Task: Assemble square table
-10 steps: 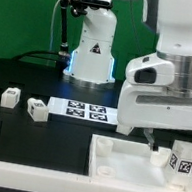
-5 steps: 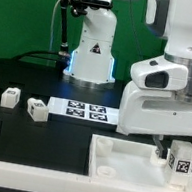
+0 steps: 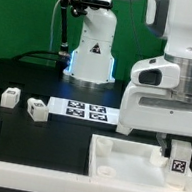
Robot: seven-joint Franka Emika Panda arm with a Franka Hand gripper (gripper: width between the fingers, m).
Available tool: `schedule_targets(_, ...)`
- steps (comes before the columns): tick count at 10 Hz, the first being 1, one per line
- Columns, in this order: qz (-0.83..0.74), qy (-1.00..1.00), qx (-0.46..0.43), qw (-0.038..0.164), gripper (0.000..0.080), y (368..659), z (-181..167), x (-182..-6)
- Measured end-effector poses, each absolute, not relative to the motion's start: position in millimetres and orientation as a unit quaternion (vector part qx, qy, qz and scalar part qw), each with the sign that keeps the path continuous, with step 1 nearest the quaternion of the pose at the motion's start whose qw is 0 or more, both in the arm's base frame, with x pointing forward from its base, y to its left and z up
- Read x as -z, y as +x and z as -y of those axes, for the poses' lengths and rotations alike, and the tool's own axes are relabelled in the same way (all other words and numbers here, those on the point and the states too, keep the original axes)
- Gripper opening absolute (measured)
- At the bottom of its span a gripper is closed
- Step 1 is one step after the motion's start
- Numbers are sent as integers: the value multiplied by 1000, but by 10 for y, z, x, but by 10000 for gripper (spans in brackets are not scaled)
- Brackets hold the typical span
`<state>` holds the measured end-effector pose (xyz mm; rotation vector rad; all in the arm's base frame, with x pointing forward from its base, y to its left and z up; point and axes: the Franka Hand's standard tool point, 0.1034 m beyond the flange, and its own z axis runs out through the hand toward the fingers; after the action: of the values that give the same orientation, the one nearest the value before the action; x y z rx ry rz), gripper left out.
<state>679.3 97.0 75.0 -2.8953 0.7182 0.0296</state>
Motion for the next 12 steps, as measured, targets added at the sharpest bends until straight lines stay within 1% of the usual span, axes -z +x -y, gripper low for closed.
schedule_targets(1, -334, -939, -9, 78, 288, 6784, -975, -748)
schedule_targets(2, -434, -897, -4, 83, 288, 6774, -979, -741)
schedule_targets(3, -538, -837, 4, 99, 290, 6743, -990, -735)
schedule_targets(4, -597, -793, 13, 120, 290, 6724, -1001, -732)
schedule_targets(5, -632, -764, 8, 130, 291, 6705, -1027, -733)
schedule_targets(6, -665, -735, 0, 131, 291, 6706, -1060, -734)
schedule_targets(7, -666, -734, 0, 131, 291, 6707, -1056, -734)
schedule_targets(8, -662, -738, 0, 131, 404, 6705, -1059, -732)
schedule_targets(9, -626, -770, 2, 126, 404, 6700, -1047, -736)
schedule_targets(10, -525, -843, -7, 112, 539, 6675, -1012, -758)
schedule_targets(11, -409, -907, -23, 94, 626, 6672, -1002, -788)
schedule_targets(12, -394, -914, -16, 97, 642, 6701, -1049, -760)
